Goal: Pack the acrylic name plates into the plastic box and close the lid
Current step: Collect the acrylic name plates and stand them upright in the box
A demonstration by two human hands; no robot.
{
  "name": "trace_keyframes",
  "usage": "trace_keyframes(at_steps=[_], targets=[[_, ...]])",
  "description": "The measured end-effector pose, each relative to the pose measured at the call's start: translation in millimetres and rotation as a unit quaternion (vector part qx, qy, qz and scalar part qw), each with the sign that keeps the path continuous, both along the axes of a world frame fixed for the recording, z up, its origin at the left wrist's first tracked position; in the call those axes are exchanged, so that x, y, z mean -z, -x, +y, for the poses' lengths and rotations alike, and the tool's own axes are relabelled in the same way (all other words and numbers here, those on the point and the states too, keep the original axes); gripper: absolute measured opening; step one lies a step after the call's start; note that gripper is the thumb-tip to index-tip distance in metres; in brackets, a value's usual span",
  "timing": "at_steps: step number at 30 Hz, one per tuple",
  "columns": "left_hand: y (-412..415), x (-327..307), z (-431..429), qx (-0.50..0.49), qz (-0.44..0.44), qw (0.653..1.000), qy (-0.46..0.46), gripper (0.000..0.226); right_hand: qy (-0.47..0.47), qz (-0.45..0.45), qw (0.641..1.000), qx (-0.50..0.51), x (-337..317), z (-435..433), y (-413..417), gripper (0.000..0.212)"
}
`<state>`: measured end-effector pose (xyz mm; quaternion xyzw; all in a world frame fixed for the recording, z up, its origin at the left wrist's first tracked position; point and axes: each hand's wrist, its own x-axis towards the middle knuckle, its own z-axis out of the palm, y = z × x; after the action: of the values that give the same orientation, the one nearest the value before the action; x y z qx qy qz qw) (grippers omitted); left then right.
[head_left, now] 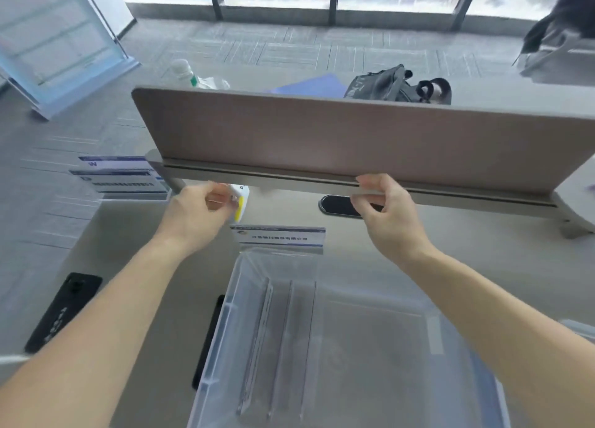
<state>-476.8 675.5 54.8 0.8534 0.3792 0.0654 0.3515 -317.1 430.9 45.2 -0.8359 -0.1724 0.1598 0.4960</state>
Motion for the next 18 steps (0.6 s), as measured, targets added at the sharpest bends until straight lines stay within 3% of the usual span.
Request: trace_keyframes(at_steps=[2,6,10,18], targets=[[-7.1,25.2,15.3,0.036,0.042,0.998,0.040,0.026,0.051,0.010,0.999,-0.001,15.0,11.4,-11.1,0.038],[-15.0,65.7,30.8,0.106,0.099,0.989,0.018,0.054,0.201,0.042,0.974,-0.100,44.8,30.7,-19.7,0.061],[-16.5,92.9,43.2,0.148,0.128,0.980,0.030,0.065,0.255,0.044,0.948,-0.186,67.8,50.0,-21.3,0.069],[-7.8,146.0,64.8,0.095,-0.017,0.993,0.072,0.029,0.275,-0.007,0.936,-0.220,108.5,67.7,-23.1,0.050]])
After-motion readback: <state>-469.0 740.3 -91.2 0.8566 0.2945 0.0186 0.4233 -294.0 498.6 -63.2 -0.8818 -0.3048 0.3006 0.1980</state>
